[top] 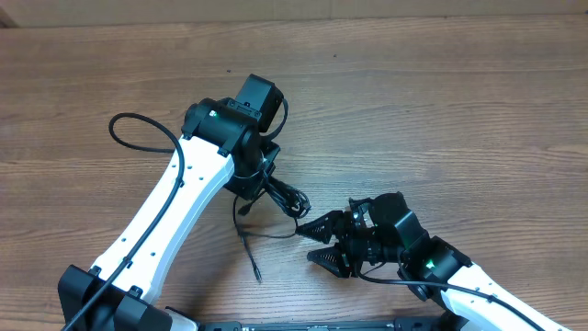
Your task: Untangle cables
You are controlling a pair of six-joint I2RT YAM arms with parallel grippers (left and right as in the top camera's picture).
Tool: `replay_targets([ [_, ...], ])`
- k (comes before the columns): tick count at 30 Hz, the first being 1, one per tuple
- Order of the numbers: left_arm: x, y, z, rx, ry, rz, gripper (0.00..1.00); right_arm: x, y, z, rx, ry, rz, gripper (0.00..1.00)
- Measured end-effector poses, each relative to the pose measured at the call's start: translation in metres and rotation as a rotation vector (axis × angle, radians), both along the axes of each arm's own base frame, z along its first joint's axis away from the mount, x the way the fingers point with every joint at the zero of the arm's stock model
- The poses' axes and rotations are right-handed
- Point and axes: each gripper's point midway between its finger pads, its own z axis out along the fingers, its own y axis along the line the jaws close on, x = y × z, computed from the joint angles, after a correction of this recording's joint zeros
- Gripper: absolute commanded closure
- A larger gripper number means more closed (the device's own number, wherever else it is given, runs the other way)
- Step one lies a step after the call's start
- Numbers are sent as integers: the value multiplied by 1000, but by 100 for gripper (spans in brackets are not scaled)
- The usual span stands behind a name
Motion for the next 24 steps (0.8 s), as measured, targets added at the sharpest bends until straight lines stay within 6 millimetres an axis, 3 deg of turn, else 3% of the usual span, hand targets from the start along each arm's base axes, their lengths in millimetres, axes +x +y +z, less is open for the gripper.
replay_targets([
  [12,-6,4,-1,71,-5,41,96,44,-3,15,24,-70,-251,38],
  [17,-22,-21,-1,43,13,-39,96,58,-3,31,69,-137,-304,39],
  [22,-34,-43,-1,15,19,-108,96,61,-5,30,63,-139,-326,53],
  [24,-34,-45,-1,11,14,-115,96,62,-6,28,53,-146,-326,66],
])
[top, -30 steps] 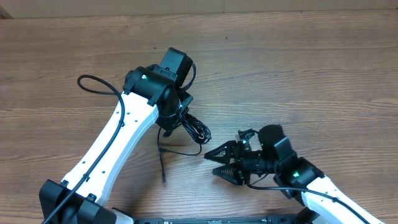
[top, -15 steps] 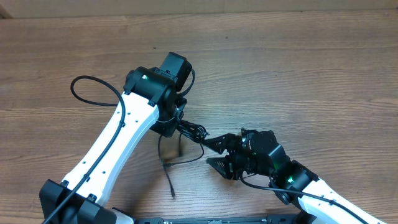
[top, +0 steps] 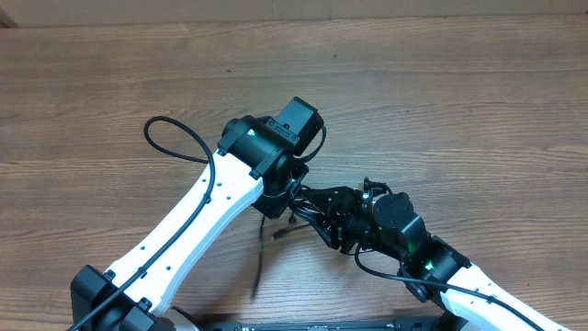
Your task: Untangle cables
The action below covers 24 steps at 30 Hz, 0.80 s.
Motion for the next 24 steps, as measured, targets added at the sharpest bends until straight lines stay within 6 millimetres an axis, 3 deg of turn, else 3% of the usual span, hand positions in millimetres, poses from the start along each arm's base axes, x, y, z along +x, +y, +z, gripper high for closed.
replay_targets([
  [4,0,-1,0,1,-2,-4,96,-2,-4,-11,-39,32,-7,96],
  [11,1,2,0,-1,1,-98,96,-2,-7,-15,-112,-36,26,96],
  [24,10,21,-1,18,5,-153,96,-20,12,10,-154,-392,315,95],
])
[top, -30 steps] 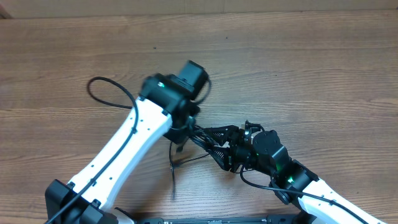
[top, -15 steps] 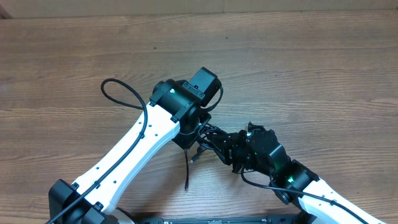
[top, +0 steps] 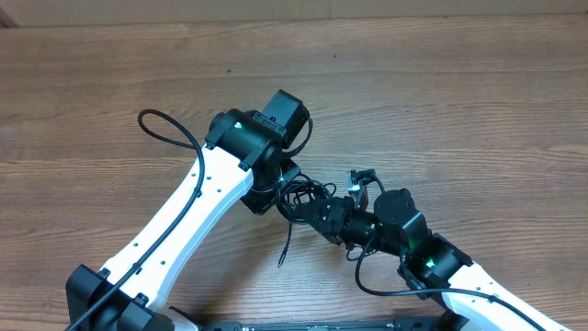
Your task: Untangle cables
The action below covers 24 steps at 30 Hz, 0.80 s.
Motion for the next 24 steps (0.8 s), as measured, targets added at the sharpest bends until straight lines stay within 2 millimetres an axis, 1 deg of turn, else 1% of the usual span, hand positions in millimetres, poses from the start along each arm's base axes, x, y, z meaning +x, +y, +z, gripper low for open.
replay_targets([
  [3,-1,0,-1,1,6,9,95,-3,1,0,-5,-15,29,94],
  [7,-2,-1,-5,5,30,42,90,-9,0,-7,-28,6,53,94],
  [9,0,1,-10,17,41,69,89,-15,-3,-17,-62,53,67,94],
  [10,6,6,-13,44,27,96,91,-21,-5,-24,-82,80,84,94],
  [12,22,18,-16,73,-12,158,91,-44,-11,-46,-140,187,141,94],
  [14,30,30,-19,107,-23,207,93,-62,-19,-65,-194,282,175,94],
  [15,33,34,-21,120,-29,223,93,-68,-23,-71,-215,316,180,94],
  [17,35,36,-22,133,-35,229,94,-76,-30,-81,-255,369,182,90],
  [19,35,36,-22,136,-37,229,92,-79,-32,-84,-270,385,178,90],
  [21,35,36,-22,134,-35,214,85,-76,-33,-84,-272,374,170,90],
  [24,32,30,-23,113,-18,117,57,-66,-30,-80,-262,327,146,88],
])
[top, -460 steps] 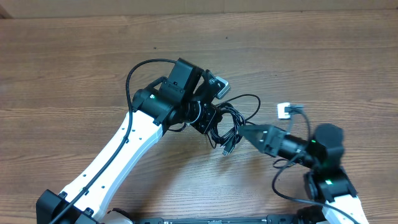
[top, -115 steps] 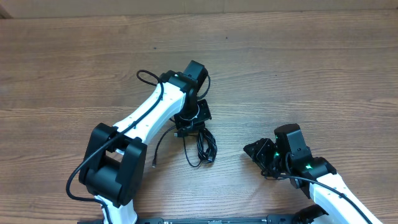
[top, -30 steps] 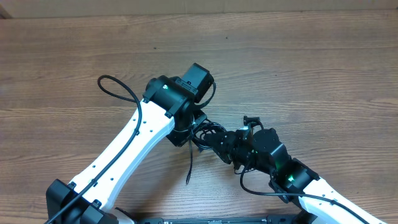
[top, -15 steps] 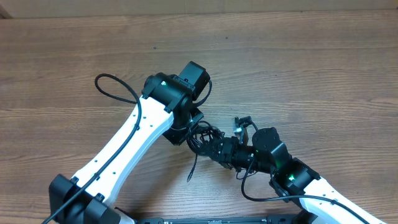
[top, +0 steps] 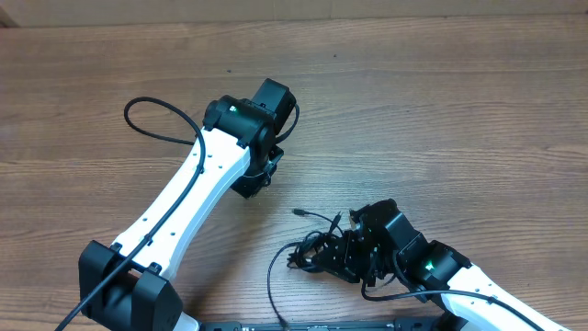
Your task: Untangle cables
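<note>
A tangled bundle of black cables (top: 308,251) lies on the wooden table near the front edge. My right gripper (top: 336,259) is shut on its right side. One thin end with a small plug (top: 299,212) sticks up to the left. A loose tail (top: 272,285) curves down toward the front edge. My left gripper (top: 250,182) hangs under its wrist further back and to the left. It is apart from the bundle, and its fingers are hidden by the wrist.
The left arm's own black supply cable (top: 161,124) loops out over the table at the left. The arm bases stand at the front edge. The wooden table (top: 459,110) stretches behind and to the right.
The cable bundle has left the left gripper and now sits lower, toward the front, at the right gripper. The left arm has drawn back and to the left, away from the bundle.
First the left gripper held the bundle while the right gripper stood open to its right. Then both grippers met at the bundle. Later they were still close together on it. Now only the right gripper has it, nearer the front.
</note>
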You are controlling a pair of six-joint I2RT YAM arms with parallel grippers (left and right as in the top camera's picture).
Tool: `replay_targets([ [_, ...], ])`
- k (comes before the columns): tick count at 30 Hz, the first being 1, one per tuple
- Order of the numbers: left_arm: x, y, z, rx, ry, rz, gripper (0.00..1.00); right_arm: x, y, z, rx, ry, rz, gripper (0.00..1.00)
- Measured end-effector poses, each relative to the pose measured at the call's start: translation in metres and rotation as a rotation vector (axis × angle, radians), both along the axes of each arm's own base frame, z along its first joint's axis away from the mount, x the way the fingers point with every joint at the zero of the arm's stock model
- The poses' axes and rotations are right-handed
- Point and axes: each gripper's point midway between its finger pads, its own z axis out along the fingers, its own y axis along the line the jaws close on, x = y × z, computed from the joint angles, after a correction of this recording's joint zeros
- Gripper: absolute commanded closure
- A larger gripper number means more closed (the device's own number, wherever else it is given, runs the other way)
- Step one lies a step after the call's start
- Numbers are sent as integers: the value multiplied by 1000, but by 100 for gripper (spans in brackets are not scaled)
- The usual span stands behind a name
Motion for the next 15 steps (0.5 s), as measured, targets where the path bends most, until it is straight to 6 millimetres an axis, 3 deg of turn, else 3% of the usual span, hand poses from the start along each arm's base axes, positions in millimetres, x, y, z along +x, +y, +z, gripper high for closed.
replay_targets([
  [1,-2,-3,0,-16,12,-41,50,8,3,4,14,-44,-15,86],
  [9,-26,-47,4,-270,107,-436,41,56,14,36,93,-284,-133,83],
  [15,-42,-74,15,-456,137,-568,60,82,9,49,90,-394,-238,82],
])
